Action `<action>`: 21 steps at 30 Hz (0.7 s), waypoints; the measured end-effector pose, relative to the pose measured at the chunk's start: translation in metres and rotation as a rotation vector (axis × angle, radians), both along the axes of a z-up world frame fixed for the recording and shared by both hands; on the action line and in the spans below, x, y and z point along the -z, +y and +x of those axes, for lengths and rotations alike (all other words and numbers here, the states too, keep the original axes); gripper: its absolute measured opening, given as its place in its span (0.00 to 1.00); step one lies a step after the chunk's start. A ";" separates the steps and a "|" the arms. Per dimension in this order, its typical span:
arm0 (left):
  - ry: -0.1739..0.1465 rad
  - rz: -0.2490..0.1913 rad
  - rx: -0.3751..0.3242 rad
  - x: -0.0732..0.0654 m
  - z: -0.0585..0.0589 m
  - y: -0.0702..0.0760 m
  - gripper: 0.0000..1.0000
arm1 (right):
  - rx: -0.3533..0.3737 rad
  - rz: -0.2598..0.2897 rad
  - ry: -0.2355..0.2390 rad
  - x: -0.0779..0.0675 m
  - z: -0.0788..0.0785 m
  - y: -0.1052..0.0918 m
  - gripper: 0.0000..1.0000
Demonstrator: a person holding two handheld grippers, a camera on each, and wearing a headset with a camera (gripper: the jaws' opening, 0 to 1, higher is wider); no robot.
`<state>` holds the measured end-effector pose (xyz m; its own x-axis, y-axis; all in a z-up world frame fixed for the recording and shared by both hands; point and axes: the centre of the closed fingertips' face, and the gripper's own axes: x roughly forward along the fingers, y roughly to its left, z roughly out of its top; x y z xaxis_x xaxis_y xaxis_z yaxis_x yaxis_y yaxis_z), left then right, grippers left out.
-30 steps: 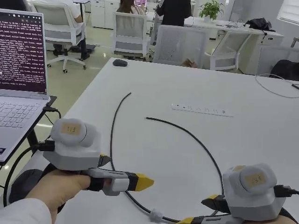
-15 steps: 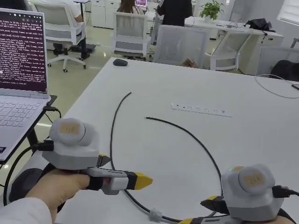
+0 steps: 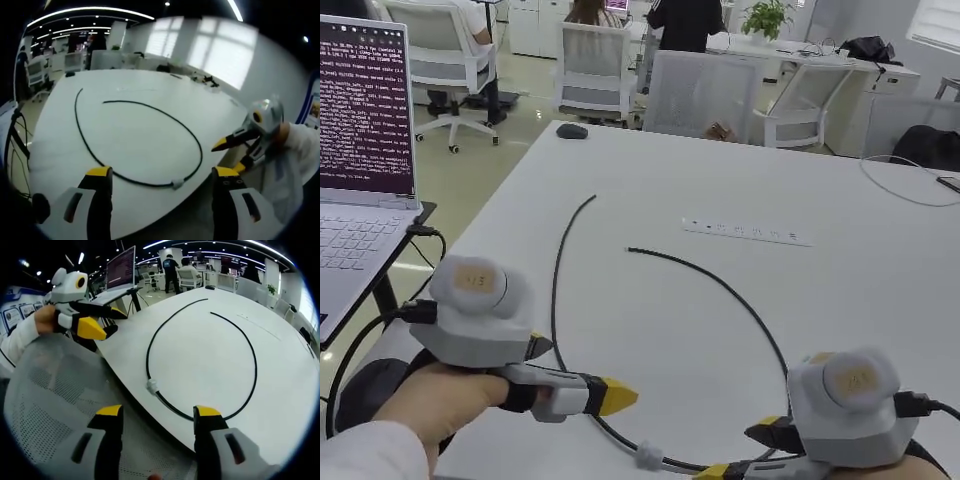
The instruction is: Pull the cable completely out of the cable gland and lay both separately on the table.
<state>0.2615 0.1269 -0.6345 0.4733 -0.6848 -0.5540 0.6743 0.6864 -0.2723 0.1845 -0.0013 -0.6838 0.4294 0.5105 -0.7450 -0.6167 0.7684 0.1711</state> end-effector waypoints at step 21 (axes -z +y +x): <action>0.012 0.026 0.025 0.004 -0.002 0.000 0.80 | -0.086 -0.033 -0.015 -0.001 0.000 0.008 0.55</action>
